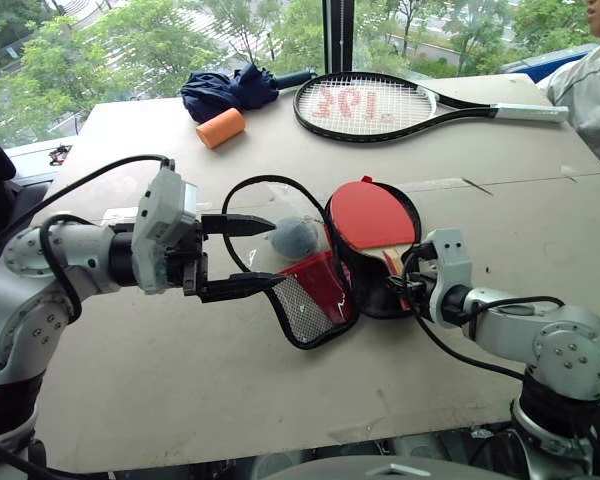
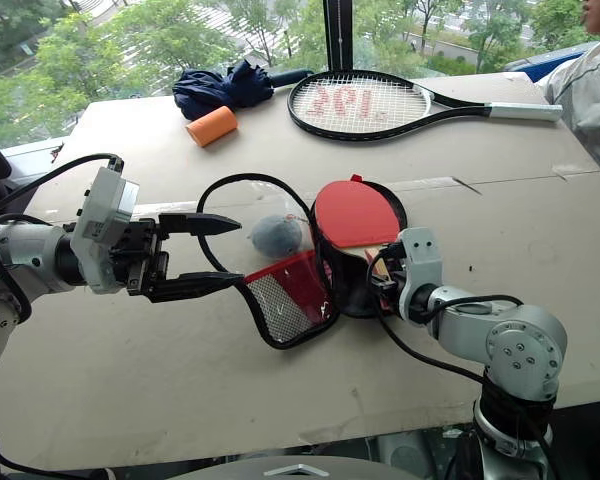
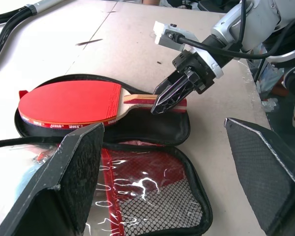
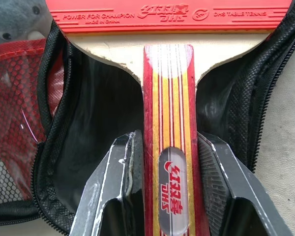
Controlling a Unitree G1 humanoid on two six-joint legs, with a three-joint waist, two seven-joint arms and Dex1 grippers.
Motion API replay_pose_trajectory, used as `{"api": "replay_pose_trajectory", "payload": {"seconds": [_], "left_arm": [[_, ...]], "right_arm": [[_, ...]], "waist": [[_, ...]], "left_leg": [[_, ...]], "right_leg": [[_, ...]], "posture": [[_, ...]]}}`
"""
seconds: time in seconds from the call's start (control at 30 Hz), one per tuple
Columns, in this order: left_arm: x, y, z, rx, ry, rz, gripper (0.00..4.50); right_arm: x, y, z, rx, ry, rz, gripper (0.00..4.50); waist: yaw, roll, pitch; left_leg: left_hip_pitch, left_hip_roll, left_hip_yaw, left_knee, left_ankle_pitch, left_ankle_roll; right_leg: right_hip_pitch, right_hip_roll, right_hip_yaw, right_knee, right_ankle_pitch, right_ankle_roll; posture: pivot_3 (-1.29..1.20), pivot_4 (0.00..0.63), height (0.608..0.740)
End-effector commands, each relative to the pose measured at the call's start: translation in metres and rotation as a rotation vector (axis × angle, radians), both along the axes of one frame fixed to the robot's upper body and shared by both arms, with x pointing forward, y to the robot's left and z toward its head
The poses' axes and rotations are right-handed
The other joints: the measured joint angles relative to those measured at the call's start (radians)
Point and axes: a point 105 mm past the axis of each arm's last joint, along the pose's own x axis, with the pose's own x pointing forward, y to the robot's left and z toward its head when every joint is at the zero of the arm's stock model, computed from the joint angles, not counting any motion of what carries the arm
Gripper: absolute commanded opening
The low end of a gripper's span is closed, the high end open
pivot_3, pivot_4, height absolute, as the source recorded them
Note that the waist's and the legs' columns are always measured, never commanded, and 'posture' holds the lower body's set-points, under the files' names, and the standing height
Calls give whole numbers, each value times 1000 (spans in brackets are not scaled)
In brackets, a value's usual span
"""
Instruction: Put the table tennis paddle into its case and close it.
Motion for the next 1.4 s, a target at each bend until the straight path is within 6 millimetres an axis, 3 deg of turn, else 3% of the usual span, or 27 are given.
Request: {"api": "replay_pose_trajectory", "payload": {"seconds": [0.03,0.2,0.43,0.47,0.57,0.63,0.7,0.8,0.93,1.03,1.13,1.23,1.4], "left_arm": [[-1,1,8,5,-42,-4,3988],[-2,1,8,5,-43,-4,3988],[-1,3,7,7,-45,2,3988],[-1,2,6,6,-44,2,3988],[-1,3,5,2,-39,9,3988],[-1,8,4,-6,-27,31,3988],[1,14,2,-23,-7,61,3988],[1,21,-1,-55,25,98,3988],[1,52,-34,56,87,242,3988],[5,74,-43,63,89,334,3988],[6,90,-58,101,106,379,3988],[9,90,-72,149,91,372,3988],[41,68,-97,102,57,342,3988]], "right_arm": [[0,2,4,-18,-19,22,912],[5,-2,1,-35,-4,-23,912],[9,3,14,41,-42,-13,4178],[11,2,16,41,-52,-22,4489],[13,2,25,67,-88,-8,4489],[12,1,46,108,-182,50,4489],[5,-2,61,129,-266,142,4489],[-7,-10,68,129,-348,238,4489],[-18,-54,60,58,-500,279,4489],[-27,-80,43,-24,-548,353,4489],[-36,-99,41,15,-635,417,4489],[-42,-113,30,-12,-610,516,4489],[-36,-136,35,-9,-647,556,4489]], "waist": [[0,0,0],[1,0,0],[0,0,0],[0,0,0],[1,0,0],[1,0,0],[1,1,0],[3,0,0],[3,0,0],[5,0,0],[6,-2,0],[8,-1,0],[34,-2,0]], "left_leg": [[0,0,0,0,0,0],[0,0,0,0,0,0],[0,0,0,0,0,0],[0,0,0,0,0,0],[0,0,0,0,0,0],[0,0,0,0,0,0],[0,0,1,0,0,0],[0,0,1,0,0,0],[1,0,2,-1,-1,1],[1,0,4,0,-1,1],[4,1,4,1,-3,5],[8,1,4,1,-3,5],[9,1,3,2,-3,5]], "right_leg": [[0,0,0,0,0,0],[0,0,0,0,0,0],[0,0,0,0,0,0],[0,0,0,0,0,0],[0,0,0,0,0,0],[0,0,0,0,0,0],[0,0,0,0,0,0],[0,0,-1,-1,0,0],[1,0,-1,-1,0,0],[1,0,0,-1,0,0],[3,0,0,0,0,0],[8,0,1,-1,0,0],[9,-1,0,-1,0,0]], "posture": [[0,150,740],[0,150,740],[0,150,740],[0,150,740],[0,150,740],[0,150,740],[0,150,740],[0,150,740],[0,150,740],[0,150,740],[0,150,740],[0,150,740],[0,150,740]]}}
